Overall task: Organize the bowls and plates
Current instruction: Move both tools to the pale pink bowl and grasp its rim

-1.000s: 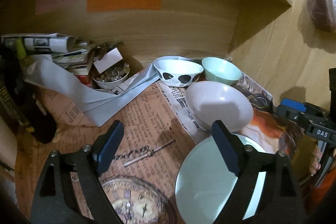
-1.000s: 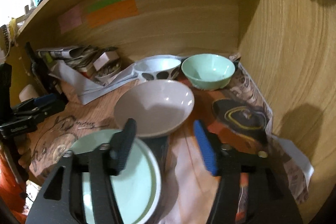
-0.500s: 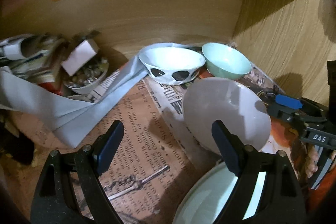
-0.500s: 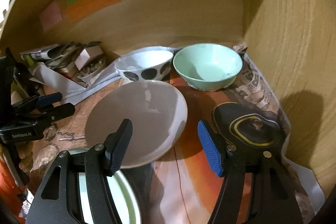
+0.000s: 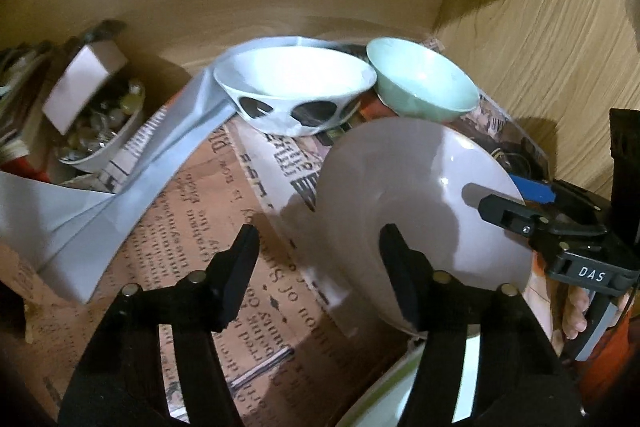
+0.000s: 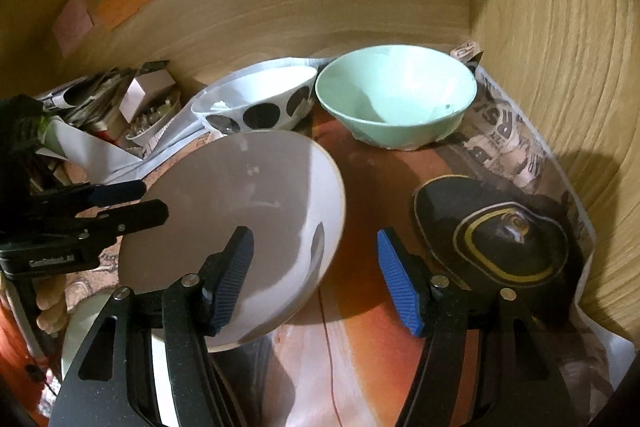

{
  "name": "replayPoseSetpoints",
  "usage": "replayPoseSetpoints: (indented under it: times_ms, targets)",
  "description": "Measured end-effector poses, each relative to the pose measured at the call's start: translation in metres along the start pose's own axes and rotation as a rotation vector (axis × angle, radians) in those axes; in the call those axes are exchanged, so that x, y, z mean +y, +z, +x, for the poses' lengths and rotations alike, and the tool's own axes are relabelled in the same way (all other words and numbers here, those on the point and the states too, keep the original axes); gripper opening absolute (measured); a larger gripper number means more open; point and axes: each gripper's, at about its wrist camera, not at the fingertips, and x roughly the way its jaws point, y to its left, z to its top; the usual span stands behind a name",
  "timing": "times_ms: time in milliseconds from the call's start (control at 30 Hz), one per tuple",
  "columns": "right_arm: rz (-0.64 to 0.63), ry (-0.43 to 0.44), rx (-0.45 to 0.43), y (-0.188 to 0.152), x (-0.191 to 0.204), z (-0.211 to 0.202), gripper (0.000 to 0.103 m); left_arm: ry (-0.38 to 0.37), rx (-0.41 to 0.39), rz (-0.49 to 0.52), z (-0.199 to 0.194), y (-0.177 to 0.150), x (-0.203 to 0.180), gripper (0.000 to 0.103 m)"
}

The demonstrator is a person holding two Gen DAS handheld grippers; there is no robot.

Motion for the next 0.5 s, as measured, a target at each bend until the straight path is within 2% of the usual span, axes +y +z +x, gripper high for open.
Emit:
replayPoseSetpoints:
  times_ms: [67,167,233,300,367,400,500]
  targets:
    - [0.004,0.010,0.014,0.000,-0.001,0.003,0.049,-0.008,0.019,0.010,0.007,0.001,-0.002,0.054]
    - [0.009,0.015,0.025,0.000,-0.003,0.007,0.049,-0.032,0.052,0.015,0.015,0.002,-0.004,0.041]
    - [0.015,0.025,0.031,0.000,-0.005,0.009,0.043,-0.037,0.060,0.015,0.018,0.002,-0.004,0.036]
    - [0.019,0.042,0.044,-0.001,-0.005,0.012,0.033,-0.060,0.065,0.017,0.020,0.003,-0.004,0.032]
    - [0.021,0.051,0.052,-0.002,-0.005,0.013,0.031,-0.076,0.067,0.025,0.023,0.004,-0.007,0.025]
    - [0.020,0.054,0.050,-0.002,-0.004,0.013,0.027,-0.082,0.068,0.030,0.023,0.004,-0.009,0.024]
    - [0.013,0.047,0.050,-0.002,0.001,0.014,0.025,-0.047,0.063,0.058,0.024,0.004,-0.016,0.024]
